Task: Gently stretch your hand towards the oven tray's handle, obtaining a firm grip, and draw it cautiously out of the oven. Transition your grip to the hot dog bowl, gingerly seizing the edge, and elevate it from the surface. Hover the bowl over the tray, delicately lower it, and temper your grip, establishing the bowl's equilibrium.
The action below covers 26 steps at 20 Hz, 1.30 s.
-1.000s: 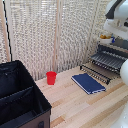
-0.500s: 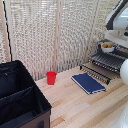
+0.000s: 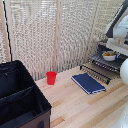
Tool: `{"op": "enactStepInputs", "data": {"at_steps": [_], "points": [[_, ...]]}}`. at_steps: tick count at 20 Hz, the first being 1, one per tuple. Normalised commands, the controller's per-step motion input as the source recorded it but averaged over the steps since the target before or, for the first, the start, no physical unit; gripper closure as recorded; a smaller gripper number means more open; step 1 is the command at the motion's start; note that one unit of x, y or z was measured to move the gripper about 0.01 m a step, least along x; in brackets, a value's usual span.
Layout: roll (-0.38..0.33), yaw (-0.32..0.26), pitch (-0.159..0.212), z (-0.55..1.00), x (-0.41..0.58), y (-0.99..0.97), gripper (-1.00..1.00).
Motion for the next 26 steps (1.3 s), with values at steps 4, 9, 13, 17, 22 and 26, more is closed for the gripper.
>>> {"op": "enactStepInputs", "data": {"at_steps": [4, 9, 13, 17, 22, 26], "points": [[0.001, -0.106, 0.000, -0.16, -0.271, -0.07, 1.00], [-0.001, -0.072, 0.014, -0.08, -0.210, 0.02, -1.00], [-0.029, -0.044, 0.013, 0.07, 0.000, 0.15, -1.00], [0.000, -0.063, 0.074, 0.08, 0.031, 0.19, -1.00], [0.012, -0.072, 0.063, 0.04, 0.102, 0.28, -1.00], [0.000, -0.078, 0.009, -0.01, 0.129, 0.53, -1.00]]}}
